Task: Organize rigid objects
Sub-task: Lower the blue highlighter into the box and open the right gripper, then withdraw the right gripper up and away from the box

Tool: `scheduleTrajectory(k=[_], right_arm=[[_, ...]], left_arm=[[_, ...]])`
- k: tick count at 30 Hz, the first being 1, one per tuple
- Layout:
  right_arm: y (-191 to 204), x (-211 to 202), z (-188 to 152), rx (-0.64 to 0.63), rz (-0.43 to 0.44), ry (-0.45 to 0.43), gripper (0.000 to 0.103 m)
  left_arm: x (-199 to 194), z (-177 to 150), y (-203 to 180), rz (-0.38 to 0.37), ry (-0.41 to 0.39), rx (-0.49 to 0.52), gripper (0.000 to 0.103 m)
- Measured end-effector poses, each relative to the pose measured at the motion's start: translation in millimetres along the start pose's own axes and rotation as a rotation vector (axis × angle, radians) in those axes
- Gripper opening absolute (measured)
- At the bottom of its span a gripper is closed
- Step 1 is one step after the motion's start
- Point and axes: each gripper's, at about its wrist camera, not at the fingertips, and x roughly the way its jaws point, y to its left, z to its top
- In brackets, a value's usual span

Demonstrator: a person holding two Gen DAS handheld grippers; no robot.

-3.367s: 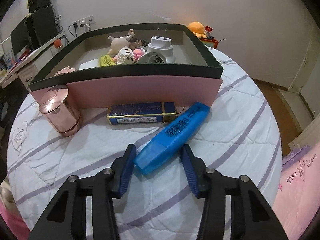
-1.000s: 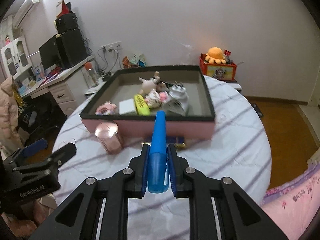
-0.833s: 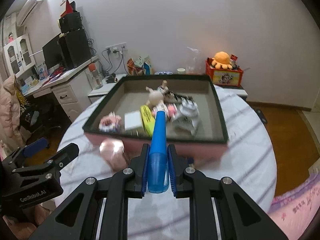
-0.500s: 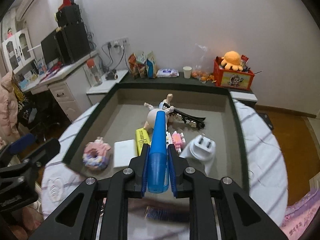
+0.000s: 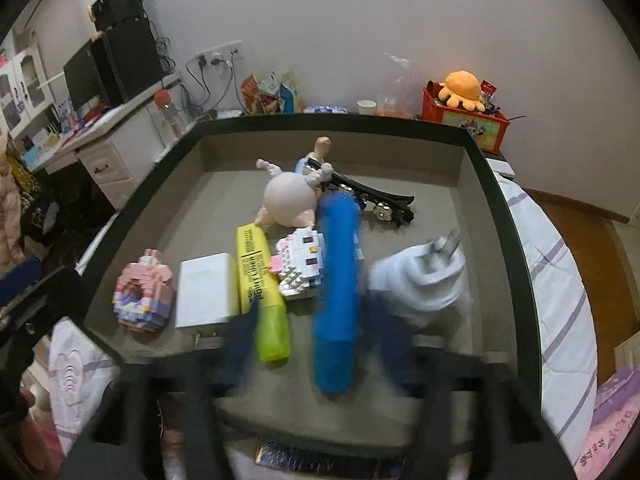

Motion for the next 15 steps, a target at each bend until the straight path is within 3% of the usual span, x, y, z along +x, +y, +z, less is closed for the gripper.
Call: scheduleTrajectory(k=[3, 6, 8, 15], right_arm=[[-1, -16, -3, 0.008, 0.016, -0.033, 0.081], [-3, -33, -7, 0.026, 0.03, -0.061, 0.09], [-4, -45, -11, 0.039, 0.044, -0.09, 0.103], [-13, -86, -37, 0.083, 0.052, -0.172, 0.103]], left_arm=[[-12, -6, -2, -0.003, -0.006, 0.004, 0.103], [-25, -11, -3, -0.008, -0.02, 0.003, 0.103], [-36, -16, -3, -0.011, -0.03, 0.002, 0.103], [-69, -31, -4, -0.016, -0.066, 0.003, 0.103]])
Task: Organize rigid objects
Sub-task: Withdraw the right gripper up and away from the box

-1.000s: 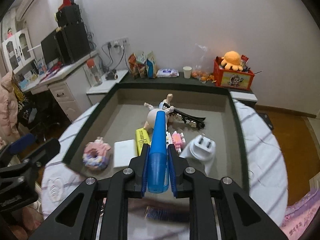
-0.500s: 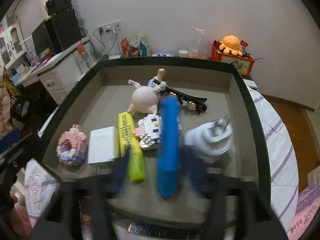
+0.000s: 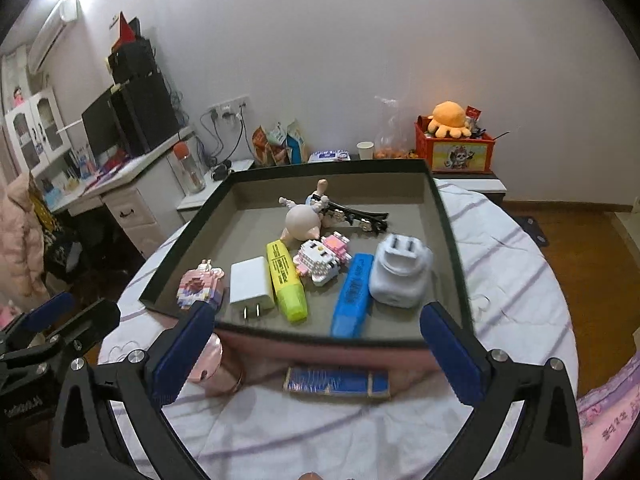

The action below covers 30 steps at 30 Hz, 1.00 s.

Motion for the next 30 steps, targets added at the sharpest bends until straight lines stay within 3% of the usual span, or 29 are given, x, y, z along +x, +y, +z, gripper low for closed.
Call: scheduleTrajectory(k=[17, 30], right_arm=[[-32, -80, -56, 0.072, -0.072, -0.06, 0.103], [-43, -88, -85, 0.092, -0.095, -0.027, 0.103]], left_arm=[[-43, -54, -16, -0.032, 0.018, 0.048, 0.103], [-38, -79, -34, -0.046, 0.068, 0.09, 0.103]])
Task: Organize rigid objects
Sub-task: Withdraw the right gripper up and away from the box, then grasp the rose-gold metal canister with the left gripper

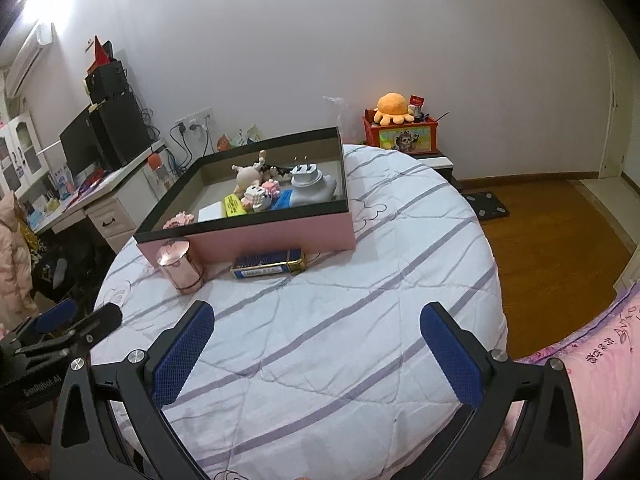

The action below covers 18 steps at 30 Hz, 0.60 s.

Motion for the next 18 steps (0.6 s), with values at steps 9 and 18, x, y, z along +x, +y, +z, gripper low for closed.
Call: scheduleTrajectory(k=[9, 18], right_arm=[[6, 3, -2, -0.015, -0.002, 0.012, 0.103], [8, 7, 0, -0.034, -0.027, 0.013, 0.103]], left_arm=[[4, -4, -2, 0.002, 0.017, 0.004, 0.103], [21, 2, -13, 0.004, 0.024, 0.027, 0.103]])
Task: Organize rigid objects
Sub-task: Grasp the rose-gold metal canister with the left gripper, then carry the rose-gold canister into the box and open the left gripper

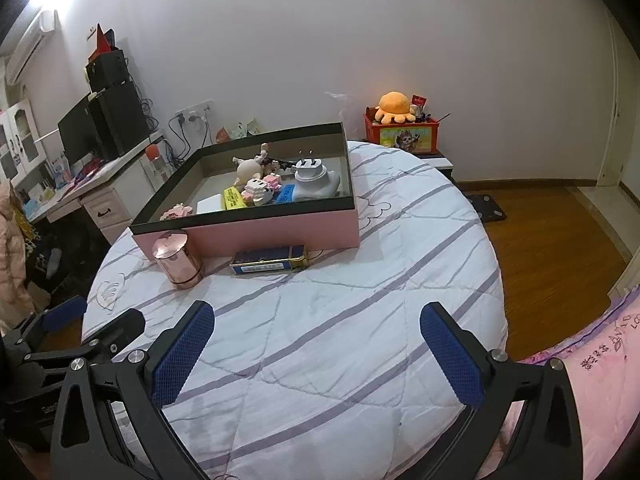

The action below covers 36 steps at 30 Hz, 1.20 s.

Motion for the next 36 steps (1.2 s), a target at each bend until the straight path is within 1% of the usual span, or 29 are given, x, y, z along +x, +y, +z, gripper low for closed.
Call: scheduleTrajectory(k=[4, 6, 10, 13, 16, 18, 20, 21, 22, 24, 25, 31, 36], right_arm=[[0, 6, 3, -0.008, -0.015, 0.005, 0.103], [-2, 12, 4, -0.005, -0.018, 0.015, 0.103], [-7, 24, 4, 0.002, -0.021, 0.033, 0.103], [-10, 35, 6, 0.01, -0.021, 0.056, 0.103], [-12, 41, 8, 0.012, -0.024, 0.062, 0.103], [-12, 45, 10, 0.013, -0.025, 0.067, 0.103], [-13, 49, 11, 0.014, -0.027, 0.074, 0.103], [-13, 51, 11, 0.014, -0.028, 0.078, 0.103], [-13, 52, 11, 0.013, -0.029, 0.08, 0.103], [-11, 55, 11, 0.012, -0.029, 0.087, 0.103], [-10, 56, 11, 0.01, -0.029, 0.089, 0.103], [-4, 57, 11, 0.001, -0.025, 0.095, 0.103], [-4, 53, 13, 0.001, -0.025, 0.086, 0.103]], left_arm=[[20, 8, 0, -0.024, 0.026, -0.017, 0.103], [31, 12, 0, -0.023, 0.033, -0.022, 0.103], [61, 23, -1, -0.004, 0.058, -0.018, 0.103], [80, 30, -2, 0.032, 0.071, -0.01, 0.103], [93, 35, 0, 0.045, 0.078, -0.018, 0.102], [100, 38, 1, 0.046, 0.083, -0.013, 0.099], [110, 39, 2, 0.035, 0.111, -0.007, 0.085], [114, 39, 2, 0.023, 0.127, -0.009, 0.079], [118, 39, 2, 0.01, 0.143, -0.012, 0.071], [118, 41, 3, -0.011, 0.13, -0.006, 0.06], [118, 41, 3, -0.019, 0.13, -0.002, 0.049], [113, 39, 4, -0.047, 0.117, 0.0, 0.048], [94, 36, 5, -0.036, 0.083, 0.001, 0.048]])
